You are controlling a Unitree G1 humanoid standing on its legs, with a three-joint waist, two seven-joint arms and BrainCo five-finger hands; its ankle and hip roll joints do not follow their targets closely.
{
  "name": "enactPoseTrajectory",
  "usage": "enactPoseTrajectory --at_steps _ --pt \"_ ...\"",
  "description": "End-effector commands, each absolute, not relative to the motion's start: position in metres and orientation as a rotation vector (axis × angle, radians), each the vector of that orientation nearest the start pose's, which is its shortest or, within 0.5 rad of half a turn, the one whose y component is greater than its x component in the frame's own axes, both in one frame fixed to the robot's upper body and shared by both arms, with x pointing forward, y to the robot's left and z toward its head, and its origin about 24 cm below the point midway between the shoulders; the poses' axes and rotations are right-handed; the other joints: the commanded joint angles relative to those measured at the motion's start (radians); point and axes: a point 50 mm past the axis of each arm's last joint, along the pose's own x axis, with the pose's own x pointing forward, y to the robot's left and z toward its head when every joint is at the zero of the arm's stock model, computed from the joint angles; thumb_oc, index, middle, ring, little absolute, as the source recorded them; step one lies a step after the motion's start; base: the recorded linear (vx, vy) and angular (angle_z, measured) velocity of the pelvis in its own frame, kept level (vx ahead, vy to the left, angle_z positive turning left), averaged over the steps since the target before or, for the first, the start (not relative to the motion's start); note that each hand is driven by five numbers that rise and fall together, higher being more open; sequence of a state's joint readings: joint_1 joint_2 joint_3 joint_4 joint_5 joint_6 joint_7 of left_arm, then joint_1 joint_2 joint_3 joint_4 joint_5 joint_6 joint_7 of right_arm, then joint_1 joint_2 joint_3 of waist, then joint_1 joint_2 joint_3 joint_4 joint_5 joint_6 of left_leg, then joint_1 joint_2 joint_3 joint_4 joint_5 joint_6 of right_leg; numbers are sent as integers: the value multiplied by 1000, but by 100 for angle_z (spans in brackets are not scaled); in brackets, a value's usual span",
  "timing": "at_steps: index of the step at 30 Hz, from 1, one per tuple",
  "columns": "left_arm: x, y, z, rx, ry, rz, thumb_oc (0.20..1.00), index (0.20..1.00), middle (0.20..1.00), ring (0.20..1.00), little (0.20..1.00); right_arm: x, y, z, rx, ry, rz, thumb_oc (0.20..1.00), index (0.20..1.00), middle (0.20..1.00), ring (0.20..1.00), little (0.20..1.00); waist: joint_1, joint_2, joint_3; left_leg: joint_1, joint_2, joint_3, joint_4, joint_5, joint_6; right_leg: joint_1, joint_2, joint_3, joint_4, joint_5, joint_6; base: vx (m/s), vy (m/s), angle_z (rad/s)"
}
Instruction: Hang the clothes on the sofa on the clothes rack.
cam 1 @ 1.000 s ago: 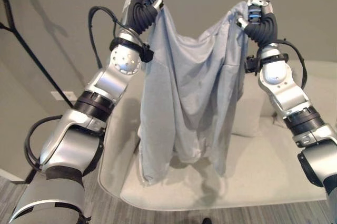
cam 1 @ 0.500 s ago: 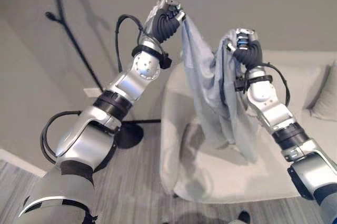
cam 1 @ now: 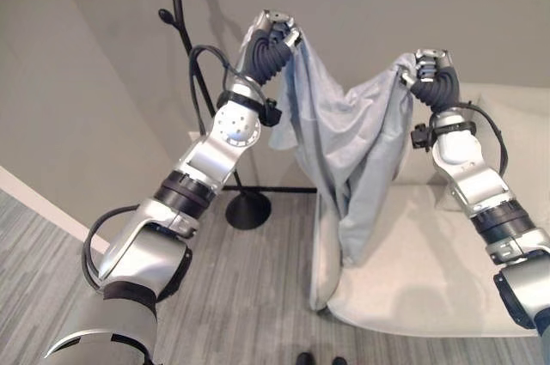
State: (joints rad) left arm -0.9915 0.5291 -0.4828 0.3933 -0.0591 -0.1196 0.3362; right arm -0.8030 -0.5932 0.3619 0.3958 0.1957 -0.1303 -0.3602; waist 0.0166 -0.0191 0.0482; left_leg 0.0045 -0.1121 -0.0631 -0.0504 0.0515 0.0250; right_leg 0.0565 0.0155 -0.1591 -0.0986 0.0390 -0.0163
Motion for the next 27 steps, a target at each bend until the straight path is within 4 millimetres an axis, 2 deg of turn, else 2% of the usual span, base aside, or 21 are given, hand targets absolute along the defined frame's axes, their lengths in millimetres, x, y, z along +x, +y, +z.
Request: enactPoseTrajectory --at_steps 1,2,3,5,6,8,9,10,12,13,14,15,16,18,20,21,22,23,24,25,27 --pt "372 127 278 548 -759 9 200 200 200 200 200 360 -184 252 -409 -664 -137 200 200 200 200 200 16 -54 -64 -76 158 23 59 -42 -95 -2 -98 47 11 -20 141 -163 151 -3" --pt "372 126 279 541 -765 10 200 200 200 200 200 360 -184 256 -409 -676 -137 200 200 200 200 200 16 -59 -61 -73 187 14 65 -40 -101 -13 -116 48 11 -14 145 -162 247 -11" --pt "372 125 279 532 -767 6 200 200 200 200 200 360 -184 259 -408 -686 -137 200 200 200 200 200 9 -62 -66 -43 265 7 63 -32 -108 -31 -144 45 11 -12 157 -101 277 -13" --pt "372 124 274 520 -753 2 200 200 200 200 200 359 -184 258 -407 -687 -140 200 200 200 200 200 -5 -50 -77 -6 349 18 45 1 -127 -35 -167 41 12 -16 172 -12 320 -10" --pt "373 122 272 514 -745 -3 200 200 200 200 200 358 -185 256 -410 -683 -140 200 200 200 200 200 -13 -38 -84 9 389 23 37 36 -143 -34 -179 39 13 -17 181 34 370 -13" --pt "374 119 268 506 -736 -10 200 200 200 200 200 356 -190 253 -424 -678 -154 200 200 200 200 200 -22 -12 -88 25 439 22 22 105 -182 -22 -194 30 13 -20 199 56 378 7" --pt "374 118 267 510 -732 -13 200 200 200 200 200 355 -191 252 -426 -673 -155 200 200 200 200 200 -21 0 -90 28 447 5 18 114 -202 -15 -203 28 12 -17 211 116 489 30" --pt "375 117 265 506 -729 -18 200 200 200 200 200 356 -194 246 -421 -653 -163 200 200 200 200 200 -30 22 -103 55 440 9 -13 56 -224 -1 -225 20 11 -9 229 136 532 31" --pt "375 109 262 507 -723 -43 200 200 200 200 200 354 -198 241 -413 -638 -177 200 200 200 200 200 -31 22 -110 68 411 18 -23 -10 -225 1 -263 16 11 9 246 98 523 23" --pt "374 102 260 525 -723 -66 200 200 200 200 200 351 -201 235 -407 -624 -193 200 200 200 200 200 -36 9 -110 69 362 23 -34 -50 -211 -4 -314 14 13 47 267 38 490 38" --pt "374 100 261 535 -725 -73 200 200 200 200 200 351 -201 234 -402 -624 -198 200 200 200 200 200 -39 2 -110 69 339 26 -37 -75 -202 -17 -337 21 15 70 274 -2 606 68" --pt "373 94 264 555 -745 -90 200 200 200 200 200 349 -204 230 -400 -619 -221 200 200 200 200 200 -42 -13 -105 67 297 40 -37 -112 -185 -40 -380 22 16 119 278 -62 563 49" --pt "373 96 266 567 -754 -80 200 200 200 200 200 348 -205 233 -392 -633 -240 200 200 200 200 200 -40 -23 -89 66 267 56 -37 -125 -164 -65 -408 22 20 180 278 -103 548 33" --pt "372 102 267 587 -763 -64 200 200 200 200 200 352 -200 236 -379 -639 -250 200 200 200 200 200 -20 -25 -65 69 221 83 -37 -137 -132 -101 -447 -28 40 237 278 -134 451 -4" --pt "371 105 268 597 -767 -55 200 200 200 200 200 353 -196 236 -369 -641 -244 200 200 200 200 200 -15 -25 -54 71 209 92 -37 -138 -123 -117 -462 -49 74 243 278 -79 284 -36" --pt "371 105 266 598 -764 -56 200 200 200 200 200 353 -193 232 -372 -633 -229 200 200 200 200 200 -20 -24 -39 70 192 94 -37 -131 -107 -120 -428 -29 135 174 260 -29 229 -29" --pt "371 104 264 596 -759 -61 200 200 200 200 200 352 -193 230 -382 -627 -225 200 200 200 200 200 -24 -23 -34 70 185 89 -37 -129 -100 -130 -389 8 163 132 246 -5 294 -12" --pt "371 103 262 589 -752 -68 200 200 200 200 200 352 -193 229 -392 -623 -219 200 200 200 200 200 -28 -21 -34 72 179 86 -37 -127 -93 -126 -337 40 174 75 236 37 178 25" --pt "370 102 259 583 -739 -81 200 200 200 200 200 352 -195 228 -398 -618 -214 200 200 200 200 200 -30 -27 -40 70 161 76 -37 -115 -83 -125 -258 75 181 22 210 45 112 27" --pt "369 106 257 577 -736 -70 200 200 200 200 200 351 -195 227 -391 -623 -210 200 200 200 200 200 -19 -32 -40 69 154 80 -37 -117 -83 -116 -237 57 170 10 198 39 24 20" --pt "369 106 259 570 -739 -72 200 200 200 200 200 351 -198 227 -391 -620 -220 200 200 200 200 200 -16 -36 -45 70 153 72 -37 -117 -85 -94 -231 42 150 10 203 44 -32 -1"
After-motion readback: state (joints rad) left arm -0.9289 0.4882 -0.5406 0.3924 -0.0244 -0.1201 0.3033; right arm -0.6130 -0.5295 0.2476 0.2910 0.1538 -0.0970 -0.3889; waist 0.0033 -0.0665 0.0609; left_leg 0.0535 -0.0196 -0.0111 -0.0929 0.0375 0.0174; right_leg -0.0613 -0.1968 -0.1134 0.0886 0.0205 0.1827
